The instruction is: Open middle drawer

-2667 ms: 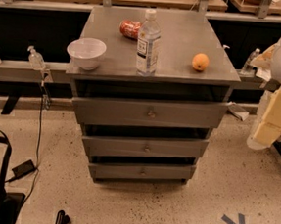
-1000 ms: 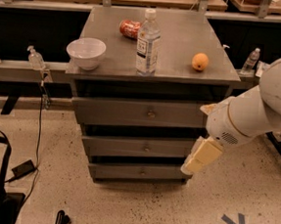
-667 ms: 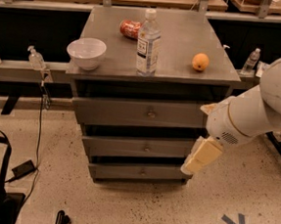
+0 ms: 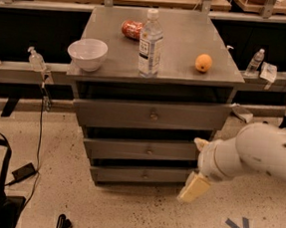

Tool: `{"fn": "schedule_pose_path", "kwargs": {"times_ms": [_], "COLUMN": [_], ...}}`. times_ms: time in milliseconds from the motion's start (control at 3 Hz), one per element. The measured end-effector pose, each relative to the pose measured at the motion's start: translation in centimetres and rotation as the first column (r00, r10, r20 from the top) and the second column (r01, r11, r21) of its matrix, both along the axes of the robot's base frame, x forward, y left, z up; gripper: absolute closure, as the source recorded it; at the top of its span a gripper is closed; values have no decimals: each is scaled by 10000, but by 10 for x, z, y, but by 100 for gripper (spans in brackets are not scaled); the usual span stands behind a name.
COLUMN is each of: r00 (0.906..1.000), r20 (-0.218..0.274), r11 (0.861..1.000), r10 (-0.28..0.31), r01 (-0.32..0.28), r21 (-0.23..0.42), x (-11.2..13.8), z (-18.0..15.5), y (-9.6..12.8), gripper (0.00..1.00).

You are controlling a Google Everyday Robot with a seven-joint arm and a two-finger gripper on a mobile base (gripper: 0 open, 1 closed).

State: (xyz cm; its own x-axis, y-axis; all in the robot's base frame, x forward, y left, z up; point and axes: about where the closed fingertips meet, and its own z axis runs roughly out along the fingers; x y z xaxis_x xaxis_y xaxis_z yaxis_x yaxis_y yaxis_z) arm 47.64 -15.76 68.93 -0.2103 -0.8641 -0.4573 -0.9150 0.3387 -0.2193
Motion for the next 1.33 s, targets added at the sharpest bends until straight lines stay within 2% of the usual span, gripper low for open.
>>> {"fn": "schedule_pose_path", "kwargs": {"times_ms": [333, 667, 1000, 1333], "r00": [9972, 9938, 9953, 9805], "r20": [751, 1108, 963, 1958], "r11": [10000, 9999, 9999, 9998], "r10": [16, -76, 69, -195], "r01": [-16, 68, -58, 181], "r21": [2, 79, -118, 87], "x": [27, 34, 32, 74], "z": [-70, -59, -83, -104], "y": [1, 2, 0, -11], "gripper": [0, 0, 0, 0]}}
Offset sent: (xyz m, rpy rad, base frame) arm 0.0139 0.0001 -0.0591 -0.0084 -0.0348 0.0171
